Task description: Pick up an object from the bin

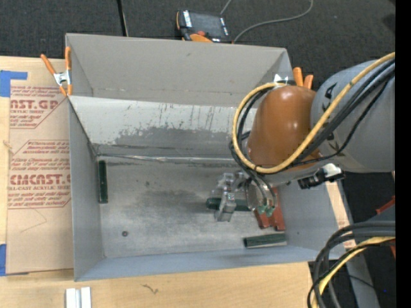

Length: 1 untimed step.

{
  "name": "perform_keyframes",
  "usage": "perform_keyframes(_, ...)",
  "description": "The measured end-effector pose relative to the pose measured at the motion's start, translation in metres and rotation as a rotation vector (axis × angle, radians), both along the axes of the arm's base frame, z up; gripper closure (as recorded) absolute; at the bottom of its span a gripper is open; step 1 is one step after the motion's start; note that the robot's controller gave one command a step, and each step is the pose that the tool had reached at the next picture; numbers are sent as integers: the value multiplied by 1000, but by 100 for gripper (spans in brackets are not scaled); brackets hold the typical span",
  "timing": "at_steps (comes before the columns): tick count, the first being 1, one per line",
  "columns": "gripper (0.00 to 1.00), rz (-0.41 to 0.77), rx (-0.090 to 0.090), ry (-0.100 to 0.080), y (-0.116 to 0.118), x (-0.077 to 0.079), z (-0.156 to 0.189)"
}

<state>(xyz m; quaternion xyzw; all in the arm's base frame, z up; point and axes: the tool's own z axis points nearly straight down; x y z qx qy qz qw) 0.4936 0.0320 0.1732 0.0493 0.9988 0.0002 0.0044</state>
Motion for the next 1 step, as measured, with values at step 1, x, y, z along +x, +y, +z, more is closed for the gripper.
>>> perform_keyframes(1,100,4,-1,0,-34,1,73)
